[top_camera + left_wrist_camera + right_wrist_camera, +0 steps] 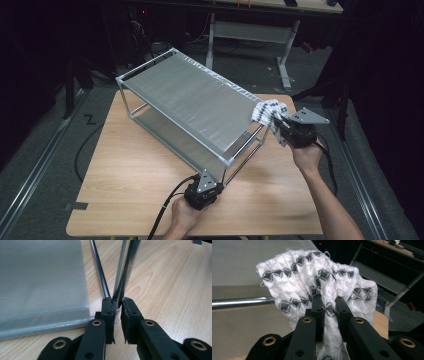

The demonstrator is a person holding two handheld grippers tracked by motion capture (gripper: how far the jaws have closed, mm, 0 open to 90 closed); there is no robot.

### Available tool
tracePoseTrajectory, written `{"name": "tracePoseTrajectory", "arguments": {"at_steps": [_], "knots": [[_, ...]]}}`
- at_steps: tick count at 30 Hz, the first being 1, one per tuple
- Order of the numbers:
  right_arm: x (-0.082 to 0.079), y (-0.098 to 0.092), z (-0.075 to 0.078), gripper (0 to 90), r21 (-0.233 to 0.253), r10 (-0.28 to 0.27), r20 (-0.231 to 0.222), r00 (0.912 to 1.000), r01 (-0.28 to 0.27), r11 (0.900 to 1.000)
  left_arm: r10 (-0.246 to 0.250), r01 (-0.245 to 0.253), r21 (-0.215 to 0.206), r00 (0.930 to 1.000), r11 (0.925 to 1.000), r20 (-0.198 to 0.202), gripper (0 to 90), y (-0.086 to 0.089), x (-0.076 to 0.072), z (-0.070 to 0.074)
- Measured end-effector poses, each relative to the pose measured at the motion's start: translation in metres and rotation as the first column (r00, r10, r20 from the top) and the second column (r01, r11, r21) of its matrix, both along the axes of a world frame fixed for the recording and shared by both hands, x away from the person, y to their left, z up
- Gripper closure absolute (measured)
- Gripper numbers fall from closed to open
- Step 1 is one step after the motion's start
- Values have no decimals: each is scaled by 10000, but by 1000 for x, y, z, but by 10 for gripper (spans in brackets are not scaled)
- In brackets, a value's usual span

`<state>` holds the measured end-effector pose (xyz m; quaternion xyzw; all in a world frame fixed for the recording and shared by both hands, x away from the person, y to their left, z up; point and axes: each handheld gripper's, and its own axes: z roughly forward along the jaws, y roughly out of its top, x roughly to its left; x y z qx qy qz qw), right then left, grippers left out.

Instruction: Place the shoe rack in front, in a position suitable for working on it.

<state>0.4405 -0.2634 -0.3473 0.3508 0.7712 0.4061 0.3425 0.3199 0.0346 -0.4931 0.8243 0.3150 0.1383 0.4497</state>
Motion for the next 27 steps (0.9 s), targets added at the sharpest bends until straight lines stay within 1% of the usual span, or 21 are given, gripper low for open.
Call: {"name": "tracePoseTrajectory", "arguments": {"at_steps": [1, 3, 6, 8, 9, 13, 16, 19, 20, 24, 27], "knots": [[0, -2, -1, 817, -46, -103, 81, 9999, 104, 9999, 3, -3, -2, 10000, 10000, -4, 808, 0, 0, 0], [0, -6, -2, 817, -30, -220, 78, 9997, 220, 9998, 7, -7, -2, 10000, 10000, -7, 809, 0, 0, 0], [0, -12, -6, 817, -32, -428, 12, 9991, 428, 9991, 6, -6, 4, 10000, 10000, 12, 808, 0, 0, 0], [1, -14, -9, 818, -61, -514, -51, 9987, 514, 9987, -39, 39, -65, 10000, 10000, -85, 808, 1, 1, 0], [1, -15, -11, 818, -18, -574, -117, 9983, 573, 9984, -56, 54, -93, 9998, 9999, -187, 807, 1, 1, 0], [3, -20, -20, 818, 58, -687, -334, 9971, 689, 9976, -118, 117, -55, 9998, 9999, -136, 807, 1, 1, 1], [4, -22, -25, 818, 18, -774, -459, 9959, 776, 9970, -64, 63, -47, 9998, 10000, -208, 807, 1, 0, 1], [6, -24, -32, 818, 35, -870, -663, 9940, 874, 9962, -92, 91, -50, 9998, 9999, -162, 807, 1, 1, 1], [7, -25, -36, 819, 51, -912, -795, 9927, 919, 9958, -98, 98, -51, 9998, 9999, -162, 807, 1, 1, 1], [9, -28, -45, 819, 48, -959, -1015, 9902, 969, 9953, -95, 94, -58, 9998, 9999, -162, 807, 1, 1, 0], [10, -27, -52, 819, 23, -1063, -1255, 9864, 1075, 9942, -95, 94, -62, 9998, 9999, -165, 807, 1, 1, 0]]}}
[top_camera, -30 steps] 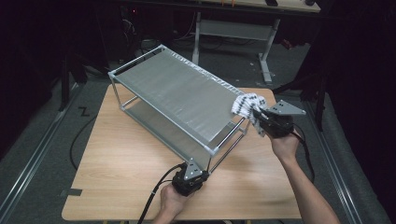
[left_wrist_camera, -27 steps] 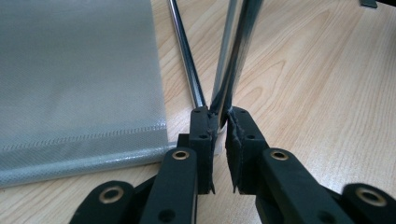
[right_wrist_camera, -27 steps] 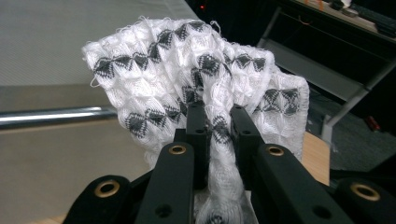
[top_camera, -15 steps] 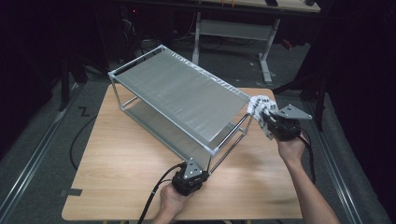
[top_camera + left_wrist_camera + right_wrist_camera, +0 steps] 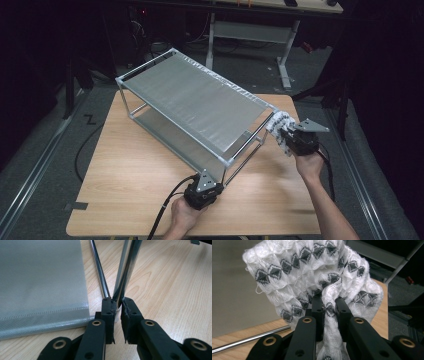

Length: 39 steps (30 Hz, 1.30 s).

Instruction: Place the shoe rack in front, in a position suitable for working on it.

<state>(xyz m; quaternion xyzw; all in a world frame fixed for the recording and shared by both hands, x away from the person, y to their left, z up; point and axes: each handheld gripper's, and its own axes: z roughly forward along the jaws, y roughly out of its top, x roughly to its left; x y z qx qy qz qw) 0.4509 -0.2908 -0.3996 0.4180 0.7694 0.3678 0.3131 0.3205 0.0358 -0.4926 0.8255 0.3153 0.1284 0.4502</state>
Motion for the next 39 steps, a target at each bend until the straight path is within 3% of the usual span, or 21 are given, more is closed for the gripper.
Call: {"name": "tracePoseTrajectory", "arguments": {"at_steps": [9, 17, 24, 29, 35, 39], "knots": [[11, 11, -26, 819, -185, -50, -629, 9980, 39, 9998, -63, 63, -2, 10000, 10000, -74, 807, 1, 0, 0], [19, 16, -51, 819, -257, -184, -1378, 9903, 150, 9996, -63, 63, -15, 10000, 10000, -59, 807, 1, 0, 0], [23, 19, -76, 819, -491, -240, -2351, 9717, 128, 9987, -111, 109, -79, 9998, 9999, -147, 807, 1, 1, 0], [27, 22, -84, 818, -414, -291, -2762, 9607, 183, 9990, -119, 118, -86, 9998, 9999, -160, 807, 1, 1, 0], [28, 22, -83, 819, -66, -313, -2740, 9612, 307, 9995, -166, 165, -64, 9997, 9998, -153, 807, 1, 1, 0], [24, 18, -66, 819, 274, -177, -2293, 9732, 246, 9993, -189, 188, -71, 9997, 9998, -145, 807, 1, 1, 0]]}}
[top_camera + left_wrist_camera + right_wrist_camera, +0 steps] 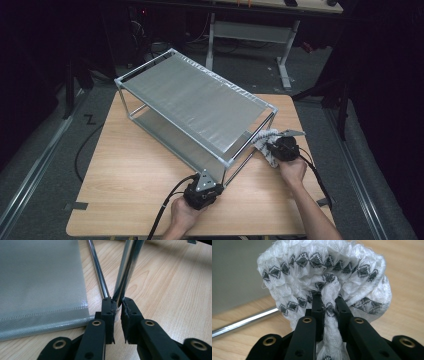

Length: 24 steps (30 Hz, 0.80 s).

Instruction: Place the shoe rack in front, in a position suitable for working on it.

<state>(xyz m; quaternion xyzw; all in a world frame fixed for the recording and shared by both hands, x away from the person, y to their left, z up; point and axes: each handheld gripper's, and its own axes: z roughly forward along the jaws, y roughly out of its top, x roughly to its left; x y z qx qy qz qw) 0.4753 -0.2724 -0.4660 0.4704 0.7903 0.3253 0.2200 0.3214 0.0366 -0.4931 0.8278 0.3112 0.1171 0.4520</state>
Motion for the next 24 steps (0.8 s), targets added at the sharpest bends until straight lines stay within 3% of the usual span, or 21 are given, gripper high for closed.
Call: {"name": "tracePoseTrajectory", "arguments": {"at_steps": [8, 18, 24], "knots": [[-5, -4, 38, 818, 238, 24, 992, 9951, -48, 9997, -31, 31, -17, 10000, 10000, -14, 807, -1, 0, 0], [-13, -6, 81, 819, 539, 147, 2034, 9790, -261, 9982, -17, 17, -39, 10000, 10000, -17, 807, -1, 0, -1], [-12, -4, 76, 819, 553, 198, 1967, 9803, -313, 9980, 1, -1, -43, 10000, 10000, -12, 806, -1, 0, -1]]}}
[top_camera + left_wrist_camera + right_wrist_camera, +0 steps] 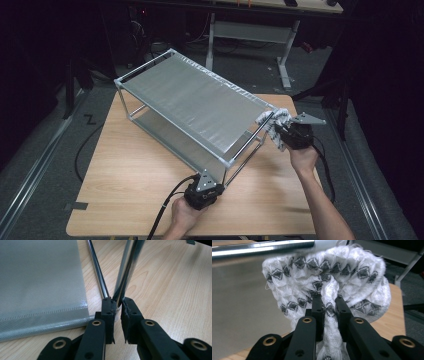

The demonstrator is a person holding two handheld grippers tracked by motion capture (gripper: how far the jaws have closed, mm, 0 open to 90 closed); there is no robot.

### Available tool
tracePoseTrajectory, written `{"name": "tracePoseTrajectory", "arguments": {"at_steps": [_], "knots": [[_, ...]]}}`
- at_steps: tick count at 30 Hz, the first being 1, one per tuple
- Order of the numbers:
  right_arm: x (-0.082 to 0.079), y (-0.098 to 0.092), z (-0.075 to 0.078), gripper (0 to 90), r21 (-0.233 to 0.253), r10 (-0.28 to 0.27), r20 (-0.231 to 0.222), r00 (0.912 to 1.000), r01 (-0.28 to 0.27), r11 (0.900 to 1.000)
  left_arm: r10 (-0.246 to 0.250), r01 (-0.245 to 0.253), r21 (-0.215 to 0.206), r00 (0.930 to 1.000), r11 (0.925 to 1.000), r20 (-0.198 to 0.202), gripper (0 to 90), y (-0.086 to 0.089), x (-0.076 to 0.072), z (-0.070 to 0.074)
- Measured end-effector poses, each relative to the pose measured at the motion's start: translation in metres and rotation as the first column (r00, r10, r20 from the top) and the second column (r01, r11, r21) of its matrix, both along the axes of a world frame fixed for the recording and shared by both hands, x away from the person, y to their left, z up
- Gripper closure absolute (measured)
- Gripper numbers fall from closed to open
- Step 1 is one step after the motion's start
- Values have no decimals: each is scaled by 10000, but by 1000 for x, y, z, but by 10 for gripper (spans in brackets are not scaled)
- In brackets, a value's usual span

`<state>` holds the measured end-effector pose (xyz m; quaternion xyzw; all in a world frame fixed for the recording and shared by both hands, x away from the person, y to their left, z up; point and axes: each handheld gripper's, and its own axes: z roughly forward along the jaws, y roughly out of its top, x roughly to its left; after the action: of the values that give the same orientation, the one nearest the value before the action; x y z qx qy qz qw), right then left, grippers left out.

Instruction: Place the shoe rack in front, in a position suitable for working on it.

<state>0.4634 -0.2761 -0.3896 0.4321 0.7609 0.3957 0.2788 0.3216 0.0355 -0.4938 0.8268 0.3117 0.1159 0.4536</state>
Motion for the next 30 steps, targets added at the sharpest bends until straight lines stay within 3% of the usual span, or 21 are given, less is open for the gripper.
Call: {"name": "tracePoseTrajectory", "arguments": {"at_steps": [10, 20, 25, 30], "knots": [[12, 11, -52, 819, -156, -215, -1186, 9927, 198, 9997, -10, 10, 5, 10000, 10000, -10, 806, 0, 0, 0], [16, 12, -82, 819, -306, -439, -1949, 9798, 387, 9988, -8, 8, 16, 10000, 10000, -9, 807, 0, 0, 0], [18, 11, -90, 819, -312, -503, -2137, 9756, 446, 9985, -2, 2, 23, 10000, 10000, 0, 807, 0, 0, 0], [17, 9, -84, 819, -143, -504, -2030, 9779, 485, 9987, -9, 9, 8, 10000, 10000, -12, 807, 0, 0, 0]]}}
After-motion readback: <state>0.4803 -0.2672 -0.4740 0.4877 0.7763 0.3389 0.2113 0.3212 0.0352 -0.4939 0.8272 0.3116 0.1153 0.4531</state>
